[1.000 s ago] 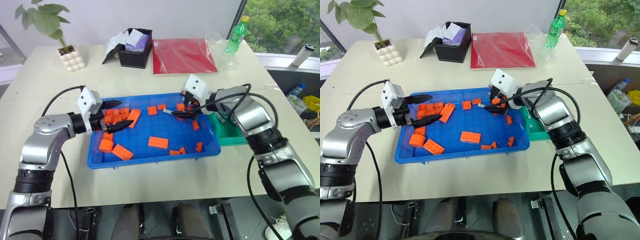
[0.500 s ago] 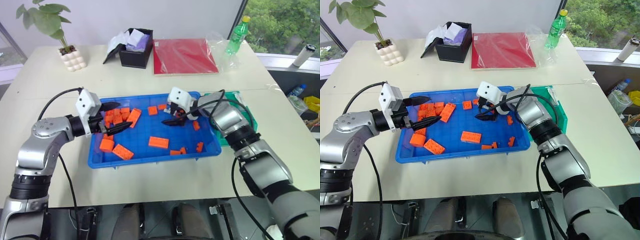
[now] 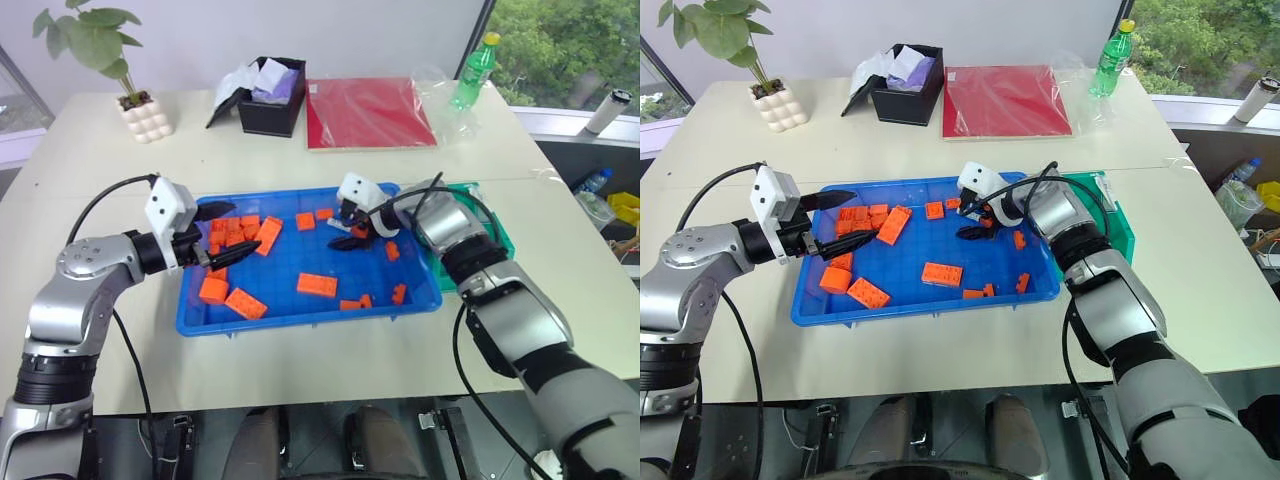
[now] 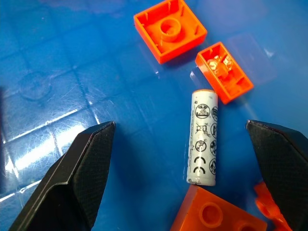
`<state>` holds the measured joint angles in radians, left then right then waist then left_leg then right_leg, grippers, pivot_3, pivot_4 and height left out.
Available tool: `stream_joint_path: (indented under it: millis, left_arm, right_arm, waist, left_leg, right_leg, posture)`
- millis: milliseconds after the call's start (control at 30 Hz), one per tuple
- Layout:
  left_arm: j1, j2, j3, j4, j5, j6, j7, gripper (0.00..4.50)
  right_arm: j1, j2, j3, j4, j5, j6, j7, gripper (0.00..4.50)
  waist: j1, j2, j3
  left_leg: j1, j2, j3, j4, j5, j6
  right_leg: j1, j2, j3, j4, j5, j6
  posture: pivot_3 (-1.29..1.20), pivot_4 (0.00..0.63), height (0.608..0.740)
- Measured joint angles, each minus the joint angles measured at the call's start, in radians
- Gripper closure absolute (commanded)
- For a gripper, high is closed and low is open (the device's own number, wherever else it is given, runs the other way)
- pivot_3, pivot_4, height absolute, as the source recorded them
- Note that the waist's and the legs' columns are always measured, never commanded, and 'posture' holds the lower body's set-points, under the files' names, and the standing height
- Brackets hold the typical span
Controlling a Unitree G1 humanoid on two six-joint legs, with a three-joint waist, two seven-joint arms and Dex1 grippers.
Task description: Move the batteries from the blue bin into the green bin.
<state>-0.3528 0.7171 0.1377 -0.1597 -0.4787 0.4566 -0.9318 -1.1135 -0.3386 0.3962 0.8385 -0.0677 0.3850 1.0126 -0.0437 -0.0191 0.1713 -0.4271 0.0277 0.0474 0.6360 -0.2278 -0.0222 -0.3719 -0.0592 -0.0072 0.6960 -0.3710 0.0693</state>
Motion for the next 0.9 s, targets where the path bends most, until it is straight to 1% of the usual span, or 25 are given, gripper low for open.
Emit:
stream_joint_path:
  millis: [67, 133, 200, 300, 333, 533, 633, 733, 833, 900]
  left_arm:
    - [0.003, 0.0, 0.001, -0.001, -0.003, -0.001, 0.003, 0.0]
    - [0.008, 0.0, 0.001, -0.001, -0.006, -0.001, 0.008, 0.0]
    - [0.011, 0.0, 0.002, -0.002, -0.008, -0.001, 0.011, 0.0]
    - [0.016, 0.0, 0.004, -0.004, -0.01, -0.002, 0.015, 0.0]
    - [0.017, 0.0, 0.004, -0.004, -0.01, -0.002, 0.017, 0.0]
    - [0.017, 0.0, 0.004, -0.004, -0.01, -0.003, 0.018, 0.0]
    - [0.017, 0.0, 0.004, -0.004, -0.01, -0.004, 0.017, 0.0]
    - [0.019, 0.001, 0.005, -0.004, -0.011, -0.004, 0.015, 0.0]
    - [0.026, 0.002, 0.007, -0.003, -0.012, -0.004, 0.008, 0.0]
    - [0.024, 0.0, 0.006, 0.001, -0.012, -0.008, 0.003, 0.0]
  right_arm:
    - [-0.014, 0.004, -0.006, 0.033, -0.007, -0.011, -0.001, 0.89]
    - [-0.022, 0.005, -0.01, 0.059, -0.014, -0.031, -0.002, 1.78]
    - [-0.025, 0.006, -0.012, 0.07, -0.025, -0.046, -0.001, 3.0]
    - [-0.025, 0.007, -0.013, 0.07, -0.032, -0.052, 0.003, 4.39]
    - [-0.025, 0.007, -0.014, 0.07, -0.037, -0.055, 0.003, 4.46]
    - [-0.025, 0.007, -0.019, 0.066, -0.049, -0.064, -0.007, 4.46]
    - [-0.024, -0.004, -0.022, 0.012, -0.048, -0.029, -0.003, 4.46]
    - [-0.032, -0.056, -0.062, -0.139, -0.03, 0.067, 0.017, 4.46]
    - [-0.062, -0.142, -0.118, -0.329, 0.003, 0.196, 0.05, 4.46]
    - [-0.07, -0.196, -0.153, -0.464, 0.028, 0.292, 0.067, 4.46]
  waist:
    - [0.0, 0.0, 0.0]
    - [0.0, 0.0, 0.0]
    - [0.001, 0.0, 0.0]
    - [0.0, 0.0, 0.0]
    - [0.0, 0.0, 0.0]
    - [0.0, 0.0, 0.0]
    - [0.0, 0.0, 0.0]
    - [0.002, 0.001, 0.0]
    - [0.005, 0.001, 0.0]
    - [0.006, 0.001, 0.0]
  left_leg:
    - [0.0, 0.0, 0.0, 0.0, 0.0, 0.0]
    - [0.0, 0.0, 0.0, 0.0, 0.0, 0.0]
    - [0.0, 0.0, 0.0, 0.001, 0.0, 0.0]
    - [0.0, 0.0, 0.0, 0.001, 0.0, 0.0]
    - [0.0, 0.0, 0.0, 0.001, 0.0, 0.0]
    - [0.0, 0.0, 0.0, 0.001, 0.0, 0.0]
    - [0.0, 0.0, 0.0, 0.001, 0.0, 0.0]
    - [-0.001, 0.0, 0.0, 0.001, 0.0, 0.0]
    - [-0.001, -0.001, 0.0, 0.001, -0.001, 0.001]
    - [-0.001, -0.001, 0.0, 0.0, -0.003, 0.004]
  right_leg:
    - [0.0, 0.0, 0.0, 0.0, 0.0, 0.0]
    - [0.0, 0.0, 0.0, 0.001, 0.0, 0.0]
    - [0.0, 0.0, 0.0, 0.001, 0.0, 0.0]
    - [0.0, 0.0, 0.0, 0.001, 0.0, 0.0]
    - [0.0, 0.0, 0.0, 0.001, 0.0, 0.0]
    - [0.0, -0.001, 0.0, 0.001, 0.0, 0.0]
    - [-0.001, -0.001, 0.0, 0.002, 0.0, 0.0]
    - [-0.002, -0.001, 0.0, 0.002, 0.0, 0.0]
    - [-0.002, -0.001, 0.0, 0.002, 0.0, 0.0]
    - [-0.001, -0.001, 0.0, 0.002, 0.0, 0.0]
  posture:
    - [0.0, 0.15, 0.74]
    - [0.0, 0.15, 0.74]
    - [0.0, 0.15, 0.74]
    - [0.0, 0.15, 0.74]
    - [0.0, 0.15, 0.74]
    - [0.0, 0.15, 0.74]
    - [0.0, 0.15, 0.74]
    - [0.0, 0.15, 0.74]
    - [0.0, 0.15, 0.74]
    - [0.0, 0.15, 0.74]
